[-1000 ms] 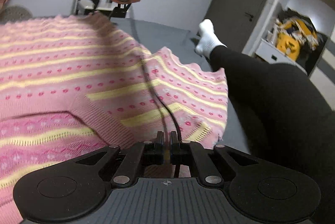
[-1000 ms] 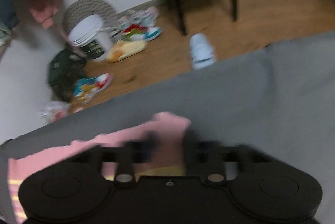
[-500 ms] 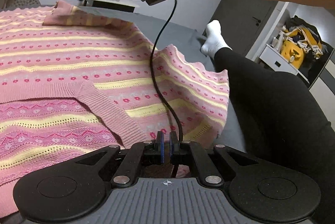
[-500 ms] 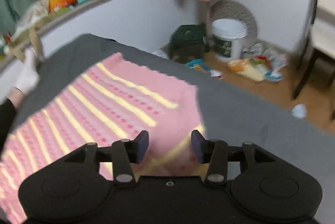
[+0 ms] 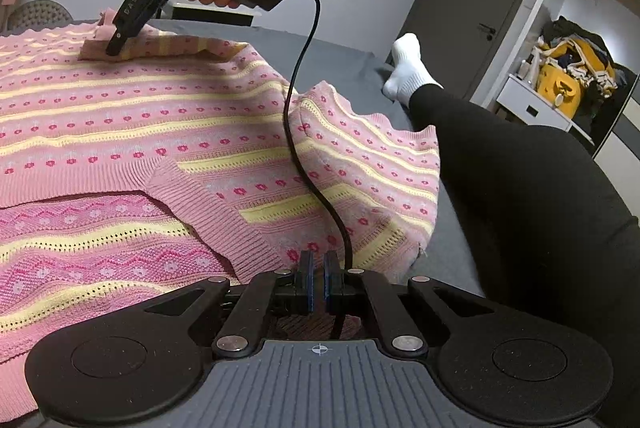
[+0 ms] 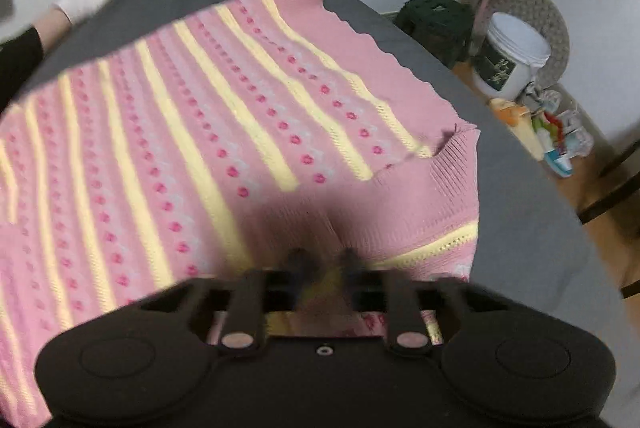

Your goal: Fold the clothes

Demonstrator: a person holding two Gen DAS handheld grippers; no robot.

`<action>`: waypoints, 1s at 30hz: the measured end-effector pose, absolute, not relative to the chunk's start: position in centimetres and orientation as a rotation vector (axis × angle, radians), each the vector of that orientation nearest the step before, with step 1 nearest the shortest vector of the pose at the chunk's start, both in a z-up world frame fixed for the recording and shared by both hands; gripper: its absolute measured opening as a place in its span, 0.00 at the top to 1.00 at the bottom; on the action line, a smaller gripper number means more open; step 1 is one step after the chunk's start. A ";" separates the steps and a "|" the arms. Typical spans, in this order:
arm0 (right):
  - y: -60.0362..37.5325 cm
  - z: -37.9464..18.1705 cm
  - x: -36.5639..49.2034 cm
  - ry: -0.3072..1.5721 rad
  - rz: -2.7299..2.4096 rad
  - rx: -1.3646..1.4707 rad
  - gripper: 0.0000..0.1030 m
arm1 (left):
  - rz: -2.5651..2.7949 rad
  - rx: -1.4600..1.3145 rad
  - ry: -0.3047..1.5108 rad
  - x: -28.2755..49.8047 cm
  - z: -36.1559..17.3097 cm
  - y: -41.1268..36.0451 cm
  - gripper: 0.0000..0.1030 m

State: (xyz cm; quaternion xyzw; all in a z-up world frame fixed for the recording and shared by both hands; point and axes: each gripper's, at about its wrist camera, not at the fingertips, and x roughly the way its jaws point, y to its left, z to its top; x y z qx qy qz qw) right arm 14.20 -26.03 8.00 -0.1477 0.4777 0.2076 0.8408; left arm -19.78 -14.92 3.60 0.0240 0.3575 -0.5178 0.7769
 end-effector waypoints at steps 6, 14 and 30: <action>-31.5 11.3 13.3 0.822 0.148 -0.279 0.94 | -1.125 0.061 0.757 -20.0 4.1 -14.6 0.98; -41.9 8.9 14.4 0.807 -0.415 -0.053 0.95 | -1.103 0.055 0.764 -19.9 3.9 -14.3 0.98; -52.4 6.1 6.1 0.875 -0.198 0.562 0.64 | -1.099 0.041 0.776 -19.6 3.4 -15.0 0.98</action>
